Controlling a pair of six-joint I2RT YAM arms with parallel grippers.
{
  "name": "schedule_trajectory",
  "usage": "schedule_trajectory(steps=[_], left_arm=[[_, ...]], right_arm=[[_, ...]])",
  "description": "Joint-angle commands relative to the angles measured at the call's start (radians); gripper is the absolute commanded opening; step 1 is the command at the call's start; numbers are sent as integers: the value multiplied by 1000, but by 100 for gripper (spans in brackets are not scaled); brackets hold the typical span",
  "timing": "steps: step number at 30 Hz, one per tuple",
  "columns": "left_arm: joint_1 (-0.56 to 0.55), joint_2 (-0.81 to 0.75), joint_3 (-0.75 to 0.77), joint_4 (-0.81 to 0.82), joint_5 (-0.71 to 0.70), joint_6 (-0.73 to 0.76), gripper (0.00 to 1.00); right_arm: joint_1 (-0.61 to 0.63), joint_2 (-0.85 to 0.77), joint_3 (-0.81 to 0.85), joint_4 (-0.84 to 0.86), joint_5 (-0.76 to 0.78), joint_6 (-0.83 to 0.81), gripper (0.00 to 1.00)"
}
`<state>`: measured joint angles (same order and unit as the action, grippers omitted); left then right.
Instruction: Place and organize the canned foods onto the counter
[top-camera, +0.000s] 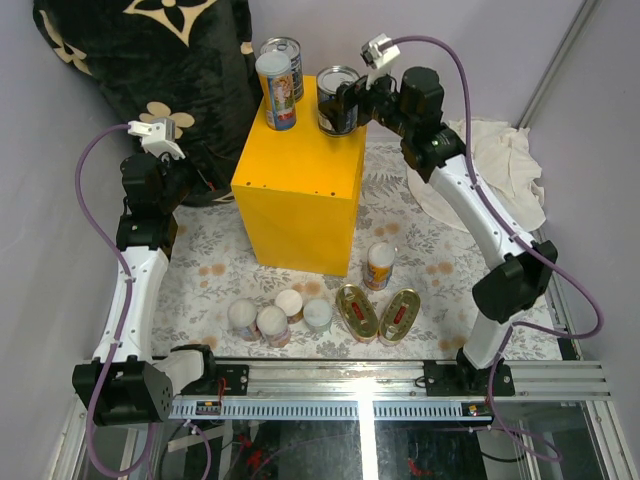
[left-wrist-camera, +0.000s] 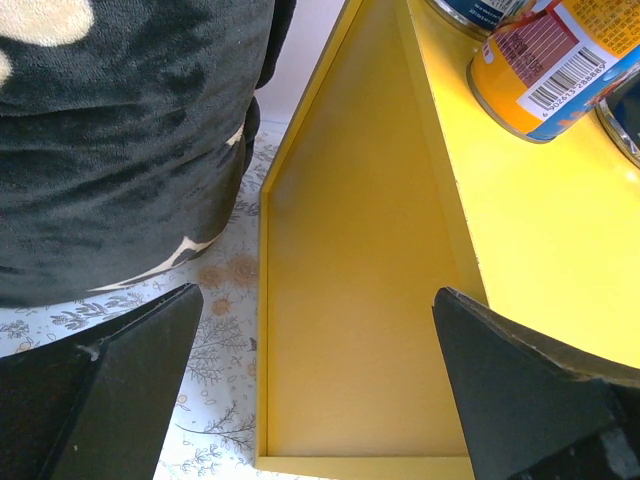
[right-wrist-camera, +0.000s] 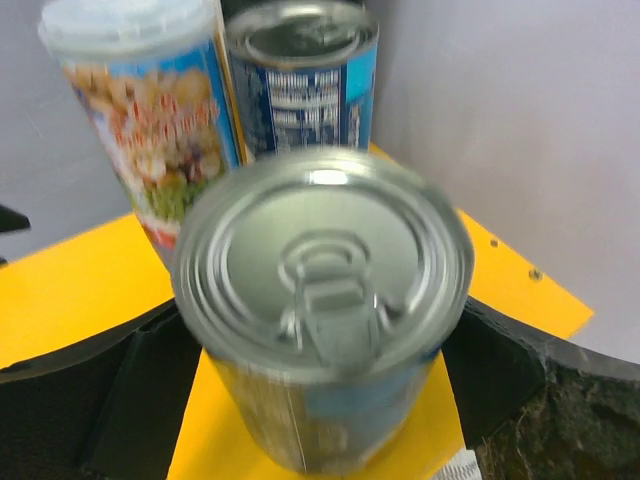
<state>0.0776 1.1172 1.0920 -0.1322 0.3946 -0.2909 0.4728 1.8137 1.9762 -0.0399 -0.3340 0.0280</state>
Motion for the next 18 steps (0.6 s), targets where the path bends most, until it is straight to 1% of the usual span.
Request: schedule_trajectory(steps=[1, 3, 8, 12, 15, 18], left_arm=[[-13, 18, 9, -35, 20, 25, 100], [-9, 24, 13, -36, 28, 21, 100], [-7, 25, 12, -37, 32, 20, 100], [-6, 25, 12, -37, 30, 19, 100], [-4, 20, 11, -37, 30, 21, 100], [-4, 13, 10, -39, 24, 24, 100]], right_arm=[[11, -175, -196, 228, 13, 31, 100], [10, -213, -258, 263, 18, 32, 100], [10, -258, -336, 280, 35, 23, 99], [11, -267, -397, 364, 41, 39, 88], [10, -225, -356, 355, 67, 51, 78], [11, -170, -308, 335, 85, 48, 72]])
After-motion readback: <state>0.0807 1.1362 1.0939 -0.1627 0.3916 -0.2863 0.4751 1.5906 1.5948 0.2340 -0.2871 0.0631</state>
